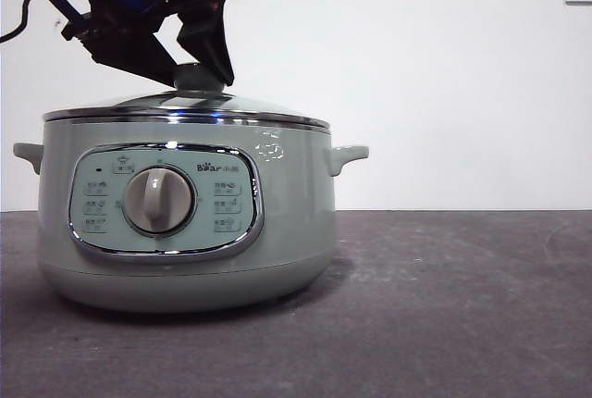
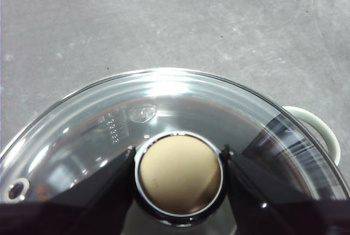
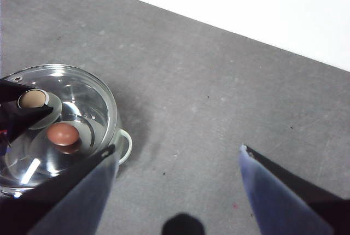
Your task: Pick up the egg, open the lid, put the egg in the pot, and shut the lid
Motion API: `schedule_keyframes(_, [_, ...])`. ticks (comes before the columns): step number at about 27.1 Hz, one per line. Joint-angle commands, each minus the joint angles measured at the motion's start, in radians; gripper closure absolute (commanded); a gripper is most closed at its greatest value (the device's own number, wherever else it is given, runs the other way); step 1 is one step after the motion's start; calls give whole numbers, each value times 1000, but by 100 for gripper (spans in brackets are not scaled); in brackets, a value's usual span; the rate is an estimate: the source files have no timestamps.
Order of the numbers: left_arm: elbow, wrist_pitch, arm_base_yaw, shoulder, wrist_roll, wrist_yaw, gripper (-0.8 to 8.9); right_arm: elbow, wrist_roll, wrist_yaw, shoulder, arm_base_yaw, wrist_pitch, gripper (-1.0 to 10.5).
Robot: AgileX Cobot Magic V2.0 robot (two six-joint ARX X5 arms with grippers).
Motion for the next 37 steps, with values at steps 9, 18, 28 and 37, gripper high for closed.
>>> schedule_keyframes(9, [133,-124,3,-107,0,-6,404,-5,41,-6,-2,3,-30,569])
schedule_keyframes(18, [159,-369,-17,-314,50,-5,452,-208,61,-109,-73,3,72,585])
schedule_keyframes(28, [74,-509,-23,-550,103,-64,822,-784,67,-103,-338,3,523,962])
schedule_keyframes(37, [-216,-455,-27,-834,79,-69,817,-1160,71,-99,-546,3,843,948])
